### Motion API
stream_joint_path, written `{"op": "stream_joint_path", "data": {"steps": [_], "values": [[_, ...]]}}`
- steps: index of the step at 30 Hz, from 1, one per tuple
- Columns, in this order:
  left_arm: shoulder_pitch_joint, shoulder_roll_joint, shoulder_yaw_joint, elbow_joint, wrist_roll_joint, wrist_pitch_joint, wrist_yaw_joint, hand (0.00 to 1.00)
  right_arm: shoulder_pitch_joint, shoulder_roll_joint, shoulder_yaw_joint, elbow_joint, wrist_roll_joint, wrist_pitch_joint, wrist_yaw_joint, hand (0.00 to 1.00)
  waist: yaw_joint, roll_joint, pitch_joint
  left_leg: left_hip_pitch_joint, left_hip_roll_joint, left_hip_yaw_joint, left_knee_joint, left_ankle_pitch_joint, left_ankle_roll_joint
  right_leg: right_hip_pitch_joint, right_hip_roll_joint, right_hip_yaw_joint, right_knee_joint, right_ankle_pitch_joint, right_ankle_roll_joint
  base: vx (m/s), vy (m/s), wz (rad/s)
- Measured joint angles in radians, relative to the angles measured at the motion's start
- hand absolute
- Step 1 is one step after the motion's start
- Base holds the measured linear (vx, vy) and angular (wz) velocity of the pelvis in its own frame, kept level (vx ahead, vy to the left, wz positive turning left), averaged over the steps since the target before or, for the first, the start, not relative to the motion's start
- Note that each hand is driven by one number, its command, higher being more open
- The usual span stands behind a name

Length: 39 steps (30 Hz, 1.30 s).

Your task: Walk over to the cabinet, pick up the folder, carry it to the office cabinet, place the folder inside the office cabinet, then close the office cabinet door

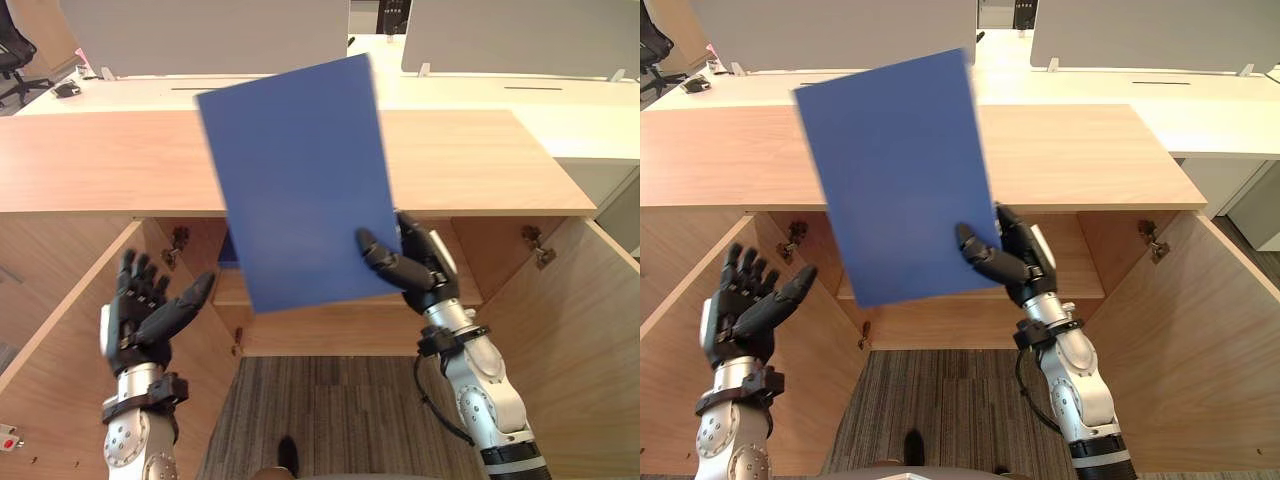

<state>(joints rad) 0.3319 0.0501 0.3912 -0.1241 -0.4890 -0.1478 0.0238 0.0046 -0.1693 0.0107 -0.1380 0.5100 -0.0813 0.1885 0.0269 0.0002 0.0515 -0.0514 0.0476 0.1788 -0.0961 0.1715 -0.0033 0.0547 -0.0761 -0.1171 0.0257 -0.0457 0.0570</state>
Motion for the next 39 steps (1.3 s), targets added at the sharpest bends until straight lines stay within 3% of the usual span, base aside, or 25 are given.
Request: {"op": "stream_joint_path", "data": {"steps": [7, 14, 16, 19, 21, 25, 28, 30, 34, 39], "values": [[0.036, -0.041, 0.011, 0.184, 0.024, -0.002, 0.024, 1.00, 0.019, 0.002, -0.058, 0.000, -0.001, -0.003, -0.034, 0.00, -0.004, 0.000, 0.000, -0.004, 0.002, -0.005, 0.000, 0.000, -0.001, 0.000, -0.003, -0.006, -0.008, -0.002, -0.002, 0.00, 0.000, 0.01], [0.007, -0.009, -0.057, 0.671, 0.172, 0.027, -0.013, 1.00, 0.034, -0.046, 0.040, 0.053, -0.060, -0.025, -0.032, 0.00, -0.014, 0.007, 0.016, -0.054, 0.007, -0.009, 0.007, 0.003, -0.002, -0.053, 0.000, -0.005, 0.007, 0.001, -0.003, 0.00, -0.001, 0.01], [-0.034, 0.003, -0.081, 0.787, 0.220, 0.040, -0.027, 1.00, -0.015, -0.074, 0.089, 0.099, -0.104, -0.033, -0.027, 0.00, -0.014, 0.005, 0.065, -0.097, 0.015, -0.001, 0.024, 0.003, -0.006, -0.118, 0.003, 0.002, 0.062, -0.008, -0.008, -0.06, 0.014, -0.13], [-0.153, 0.017, -0.112, 0.927, 0.263, 0.051, -0.032, 1.00, -0.165, -0.096, 0.202, 0.145, -0.158, -0.076, 0.006, 0.00, -0.012, 0.019, 0.198, -0.274, 0.039, -0.002, 0.199, -0.037, 0.000, -0.299, -0.003, 0.015, 0.248, -0.058, -0.015, -0.15, -0.004, -0.06], [-0.169, 0.017, -0.119, 0.936, 0.276, 0.050, -0.033, 1.00, -0.211, -0.100, 0.238, 0.159, -0.188, -0.087, 0.007, 0.00, -0.010, 0.028, 0.230, -0.318, 0.043, -0.003, 0.267, -0.067, -0.002, -0.345, -0.009, 0.019, 0.312, -0.085, -0.014, -0.17, 0.013, 0.01], [-0.227, 0.018, -0.142, 0.941, 0.283, 0.026, -0.032, 1.00, -0.323, -0.115, 0.291, 0.219, -0.295, -0.118, -0.005, 0.00, 0.016, 0.072, 0.307, -0.481, 0.045, -0.014, 0.435, -0.121, 0.006, -0.510, -0.031, 0.014, 0.500, -0.170, -0.021, -0.19, 0.011, 0.12], [-0.268, 0.017, -0.153, 0.914, 0.275, 0.008, -0.032, 1.00, -0.367, -0.121, 0.311, 0.234, -0.321, -0.119, -0.015, 0.00, 0.026, 0.080, 0.365, -0.575, 0.052, -0.027, 0.542, -0.149, 0.007, -0.597, -0.044, 0.011, 0.606, -0.206, -0.020, -0.12, -0.008, 0.10], [-0.292, 0.014, -0.153, 0.889, 0.273, 0.002, -0.031, 1.00, -0.384, -0.091, 0.300, 0.272, -0.314, -0.090, -0.066, 0.00, 0.035, 0.081, 0.373, -0.664, 0.060, -0.033, 0.638, -0.183, 0.006, -0.672, -0.052, 0.009, 0.689, -0.239, -0.020, -0.08, 0.010, 0.09], [-0.352, -0.015, -0.143, 0.823, 0.271, -0.010, -0.029, 1.00, -0.478, -0.030, 0.190, 0.356, -0.239, -0.033, -0.180, 0.00, 0.055, 0.081, 0.397, -0.854, 0.078, -0.043, 0.818, -0.247, 0.024, -0.842, -0.067, 0.011, 0.850, -0.286, -0.004, -0.06, 0.022, 0.03], [-0.386, -0.026, -0.143, 0.720, 0.250, -0.010, -0.019, 1.00, -0.663, -0.012, 0.016, 0.358, -0.017, -0.050, -0.314, 0.00, 0.077, 0.080, 0.417, -1.009, 0.087, -0.045, 0.975, -0.306, 0.033, -0.986, -0.082, 0.030, 0.995, -0.335, 0.003, -0.04, -0.004, -0.01]]}}
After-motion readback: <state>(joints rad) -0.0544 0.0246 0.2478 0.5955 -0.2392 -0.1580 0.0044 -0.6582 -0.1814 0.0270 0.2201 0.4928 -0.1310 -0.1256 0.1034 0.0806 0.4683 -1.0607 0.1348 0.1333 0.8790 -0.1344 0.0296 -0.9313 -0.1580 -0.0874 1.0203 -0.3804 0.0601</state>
